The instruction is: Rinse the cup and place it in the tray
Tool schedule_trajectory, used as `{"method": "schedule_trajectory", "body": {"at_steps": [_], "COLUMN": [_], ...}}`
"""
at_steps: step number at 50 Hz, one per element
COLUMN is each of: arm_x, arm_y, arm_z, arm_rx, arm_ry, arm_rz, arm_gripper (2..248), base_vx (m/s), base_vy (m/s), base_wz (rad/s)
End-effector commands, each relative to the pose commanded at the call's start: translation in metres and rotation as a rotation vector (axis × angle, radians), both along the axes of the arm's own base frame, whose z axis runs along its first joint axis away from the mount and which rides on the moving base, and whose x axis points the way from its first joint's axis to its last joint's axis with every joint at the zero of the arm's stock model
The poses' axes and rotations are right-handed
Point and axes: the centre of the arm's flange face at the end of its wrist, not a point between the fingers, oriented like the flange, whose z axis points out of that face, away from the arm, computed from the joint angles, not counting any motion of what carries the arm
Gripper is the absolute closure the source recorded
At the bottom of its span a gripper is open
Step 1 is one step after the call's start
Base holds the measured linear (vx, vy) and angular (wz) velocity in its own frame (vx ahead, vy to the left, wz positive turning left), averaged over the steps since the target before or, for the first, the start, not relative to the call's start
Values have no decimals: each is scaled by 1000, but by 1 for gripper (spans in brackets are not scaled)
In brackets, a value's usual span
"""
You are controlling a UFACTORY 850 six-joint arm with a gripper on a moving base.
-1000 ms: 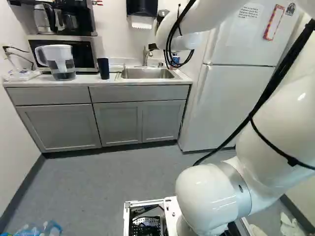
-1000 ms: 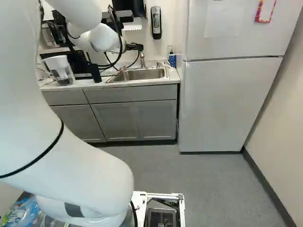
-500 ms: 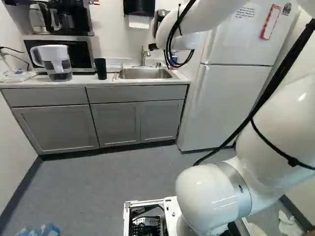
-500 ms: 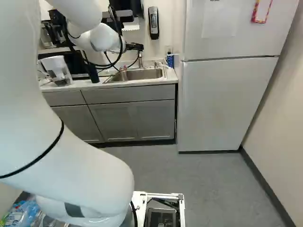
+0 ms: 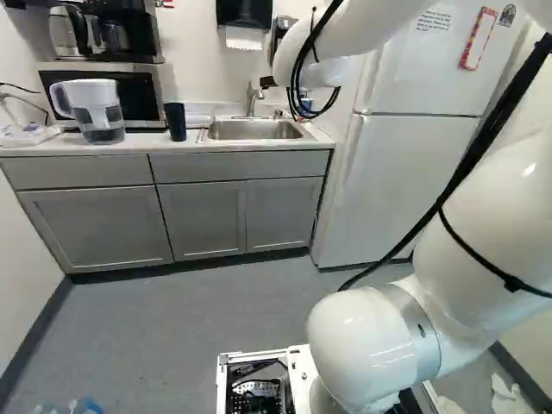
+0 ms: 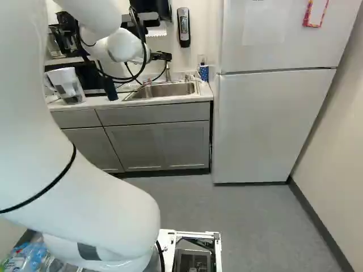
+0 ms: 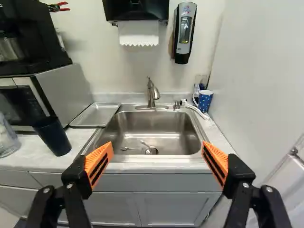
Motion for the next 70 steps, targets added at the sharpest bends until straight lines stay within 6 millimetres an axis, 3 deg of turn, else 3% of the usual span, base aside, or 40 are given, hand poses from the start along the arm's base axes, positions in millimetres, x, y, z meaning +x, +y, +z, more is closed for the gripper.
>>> {"method": "schedule_trajectory", "body": {"at_steps": [41,70], "arm_x": [0,0], "arm_y": [0,0], "arm_z": [0,0], "arm_rx": [0,0], "arm_ry": [0,0], "arm_rz": [0,0], "arm_gripper": [3,3], "base_vx": [122,156], "base_vy": [-54,-10], "base_wz": [-4,160]}}
